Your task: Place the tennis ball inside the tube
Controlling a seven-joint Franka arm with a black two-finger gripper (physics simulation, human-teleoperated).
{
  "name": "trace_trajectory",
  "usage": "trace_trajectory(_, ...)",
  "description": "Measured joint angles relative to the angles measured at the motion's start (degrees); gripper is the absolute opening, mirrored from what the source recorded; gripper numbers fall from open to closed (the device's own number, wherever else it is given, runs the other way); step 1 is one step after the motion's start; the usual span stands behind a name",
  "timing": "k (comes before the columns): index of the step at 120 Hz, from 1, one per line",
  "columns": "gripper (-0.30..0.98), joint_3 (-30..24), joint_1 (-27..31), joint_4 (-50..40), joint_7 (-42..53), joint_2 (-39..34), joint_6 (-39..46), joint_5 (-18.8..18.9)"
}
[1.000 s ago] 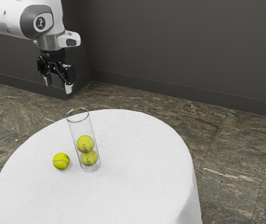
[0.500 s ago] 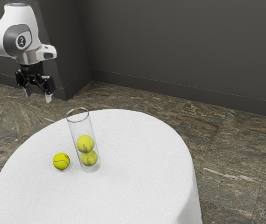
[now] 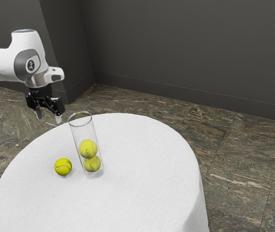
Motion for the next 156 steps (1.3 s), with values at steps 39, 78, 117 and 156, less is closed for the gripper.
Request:
trace_trajectory(39, 0.69, 0.0, 0.71, -9.85, 2.05, 0.72, 9.13, -2.72)
trace_trajectory(78, 0.69, -0.18, 1.42, -10.85, 5.21, 6.22, 15.53, -7.73)
trace_trajectory(117, 0.69, -0.62, 0.59, -10.73, 7.78, 9.01, 17.38, -10.16)
trace_trajectory(156, 0.69, -0.71, -0.32, -11.28, 9.27, 9.34, 17.65, -10.4)
